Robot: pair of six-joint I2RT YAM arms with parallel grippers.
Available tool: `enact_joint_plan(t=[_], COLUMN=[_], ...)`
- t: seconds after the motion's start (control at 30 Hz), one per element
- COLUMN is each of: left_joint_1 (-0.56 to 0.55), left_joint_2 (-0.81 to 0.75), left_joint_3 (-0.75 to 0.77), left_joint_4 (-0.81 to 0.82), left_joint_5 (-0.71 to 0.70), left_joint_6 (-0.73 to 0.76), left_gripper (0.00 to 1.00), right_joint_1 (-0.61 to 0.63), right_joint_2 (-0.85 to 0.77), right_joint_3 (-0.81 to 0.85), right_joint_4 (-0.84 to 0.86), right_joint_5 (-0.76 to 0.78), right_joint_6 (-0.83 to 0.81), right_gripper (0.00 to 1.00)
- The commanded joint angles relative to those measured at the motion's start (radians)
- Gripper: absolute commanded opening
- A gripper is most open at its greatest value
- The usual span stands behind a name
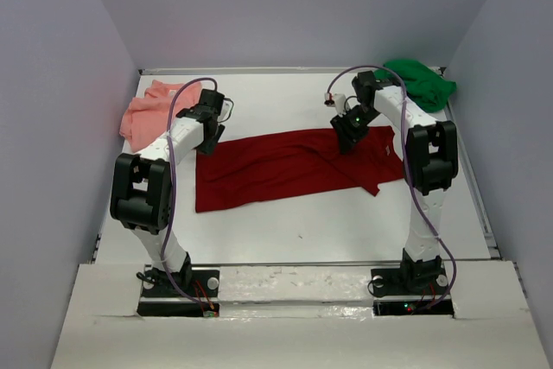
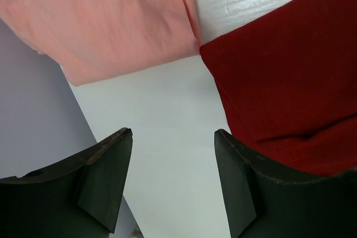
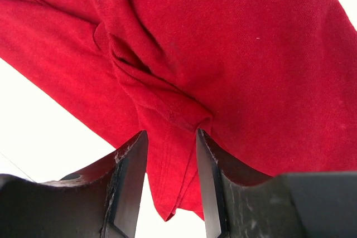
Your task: Fold and stack the t-shirts
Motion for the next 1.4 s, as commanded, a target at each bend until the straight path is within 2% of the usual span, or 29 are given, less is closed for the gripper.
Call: enact_joint_plan(t=[0.0,0.37,0.5,0.8,0.97,1.37], left_joint_1=[-0.003,-0.003,-0.003,-0.003,-0.005,-0.012], left_joint_2=[-0.055,-0.056,-0.054,-0.045,-0.043,-0.037], left_joint_3=[-0.013,-0.019,-0.018,-0.002,0.008,0.037], left_joint_4=[0.004,0.007,0.004,-0.002,-0.007,-0.019], left_joint_5=[-0.017,-0.012,-0.011,-0.008,-0.005,0.003], left_joint_6=[0.01,0.01,0.01,0.007,0.005,0.002], left_gripper=[0.73,0.73,0.73,0.73,0.73,0.72], right_joint_1=[0.007,0.007,0.007,0.007,0.007,0.007], right_joint_2=[0.015,0.046,0.044,-0.006,-0.049,-0.183], right_joint_3=[0.039,0.053,0.05,0.014,-0.004,-0.157], right_joint_4=[0.024,0.045,0.04,0.022,-0.047,-0.104], right_joint_5=[-0.001,0.005,0.009,0.007,-0.024,-0.054], right_joint_6=[-0.01,-0.007,-0.005,-0.014,-0.034,-0.062], right_gripper=[0.45,0.4,0.0,0.0,0.0,0.0])
